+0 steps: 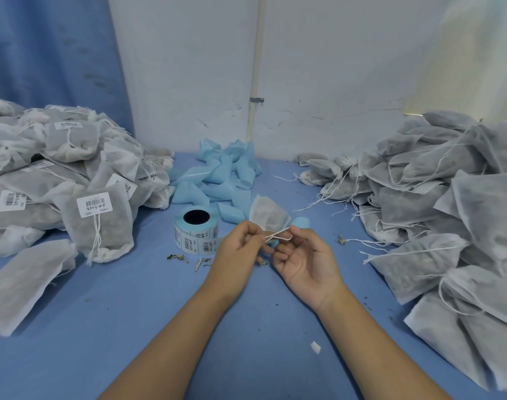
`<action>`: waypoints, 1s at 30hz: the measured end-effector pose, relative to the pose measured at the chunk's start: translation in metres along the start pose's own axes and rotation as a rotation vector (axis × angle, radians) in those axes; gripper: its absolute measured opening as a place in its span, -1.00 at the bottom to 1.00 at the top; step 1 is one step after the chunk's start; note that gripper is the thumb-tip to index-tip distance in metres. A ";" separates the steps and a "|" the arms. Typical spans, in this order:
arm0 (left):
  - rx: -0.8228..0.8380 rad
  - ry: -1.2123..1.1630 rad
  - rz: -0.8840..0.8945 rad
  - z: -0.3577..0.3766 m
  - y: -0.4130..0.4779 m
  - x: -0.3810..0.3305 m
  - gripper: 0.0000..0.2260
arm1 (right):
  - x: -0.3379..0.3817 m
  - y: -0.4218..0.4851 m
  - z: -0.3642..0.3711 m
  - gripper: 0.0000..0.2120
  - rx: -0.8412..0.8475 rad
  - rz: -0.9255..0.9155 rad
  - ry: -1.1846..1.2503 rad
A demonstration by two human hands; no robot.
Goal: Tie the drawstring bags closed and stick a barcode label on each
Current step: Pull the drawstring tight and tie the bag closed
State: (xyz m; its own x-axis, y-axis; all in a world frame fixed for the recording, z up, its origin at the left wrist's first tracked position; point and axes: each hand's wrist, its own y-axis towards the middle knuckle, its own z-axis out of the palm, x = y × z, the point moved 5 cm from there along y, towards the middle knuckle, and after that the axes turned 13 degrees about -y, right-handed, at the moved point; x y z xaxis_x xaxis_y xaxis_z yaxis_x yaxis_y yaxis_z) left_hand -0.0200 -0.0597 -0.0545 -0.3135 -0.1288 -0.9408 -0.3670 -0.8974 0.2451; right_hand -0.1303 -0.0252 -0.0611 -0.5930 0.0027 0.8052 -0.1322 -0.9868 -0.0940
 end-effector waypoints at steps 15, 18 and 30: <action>-0.066 -0.147 -0.072 -0.002 0.003 0.000 -0.78 | 0.000 0.001 -0.003 -0.89 -0.035 0.016 0.050; -0.092 -0.182 -0.063 -0.003 0.003 0.001 -0.79 | 0.000 0.001 -0.003 -0.88 -0.038 0.014 0.045; -0.028 -0.041 0.029 -0.001 0.002 -0.001 -0.91 | -0.001 0.003 -0.003 -0.91 -0.012 -0.002 0.040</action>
State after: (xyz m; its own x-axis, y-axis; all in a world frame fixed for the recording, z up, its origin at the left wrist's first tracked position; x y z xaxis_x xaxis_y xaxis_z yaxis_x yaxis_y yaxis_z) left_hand -0.0198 -0.0622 -0.0533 -0.3597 -0.1377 -0.9229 -0.3328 -0.9051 0.2647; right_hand -0.1323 -0.0275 -0.0635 -0.6242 0.0111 0.7812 -0.1423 -0.9848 -0.0997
